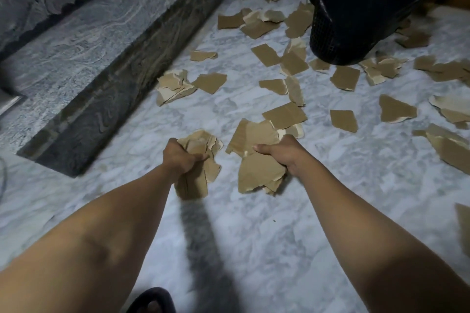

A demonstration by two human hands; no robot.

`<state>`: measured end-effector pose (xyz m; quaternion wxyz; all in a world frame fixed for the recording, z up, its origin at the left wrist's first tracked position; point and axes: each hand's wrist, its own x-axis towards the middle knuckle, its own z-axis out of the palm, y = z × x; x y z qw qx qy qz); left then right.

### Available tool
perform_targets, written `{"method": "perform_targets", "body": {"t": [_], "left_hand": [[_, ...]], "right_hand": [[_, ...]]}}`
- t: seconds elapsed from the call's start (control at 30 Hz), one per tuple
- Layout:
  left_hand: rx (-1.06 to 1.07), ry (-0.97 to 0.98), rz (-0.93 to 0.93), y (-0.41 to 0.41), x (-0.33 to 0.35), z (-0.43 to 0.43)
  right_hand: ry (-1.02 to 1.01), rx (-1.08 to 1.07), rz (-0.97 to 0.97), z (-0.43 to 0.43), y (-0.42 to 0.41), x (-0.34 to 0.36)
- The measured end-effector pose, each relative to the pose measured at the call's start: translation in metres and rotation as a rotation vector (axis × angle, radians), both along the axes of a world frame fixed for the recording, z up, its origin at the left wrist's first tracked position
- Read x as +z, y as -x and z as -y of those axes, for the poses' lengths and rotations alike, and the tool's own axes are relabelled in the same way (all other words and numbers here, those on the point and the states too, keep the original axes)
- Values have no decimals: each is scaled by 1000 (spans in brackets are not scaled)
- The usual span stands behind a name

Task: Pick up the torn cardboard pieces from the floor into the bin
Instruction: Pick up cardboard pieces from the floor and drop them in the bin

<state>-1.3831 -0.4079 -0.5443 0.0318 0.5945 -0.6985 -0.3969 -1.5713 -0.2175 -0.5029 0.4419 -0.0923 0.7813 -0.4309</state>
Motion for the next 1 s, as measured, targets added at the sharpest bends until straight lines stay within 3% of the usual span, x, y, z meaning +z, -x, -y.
{"method": "perform_targets", "body": {"t": [0.17,0.33,0.47,0.57,0.7,0.77,0.9,1.0], "left_hand": [[-23,45,46,30,1,6],[-187,36,155,52,2,24],[-263,35,184,69,-3,37],[-349,118,155,87,-5,45],[-408,175,71,121,-15,46],[-408,156,58,135,-19,47],[-376,9,140,152,-22,59],[-339,-93,143,157,-22,65]], "right_hand": [[-105,-138,-105,61,-1,-24],[-375,65,-327,99,2,-29],[-271,117,-276,116,6,-28],[-222,130,-351,112,25,-17],[-115,-135,-421,89,90,-2],[-157,-191,-437,73,120,2],[-431,-125,-379,56,140,-13],[-462,-69,-415,59,129,-23]]}}
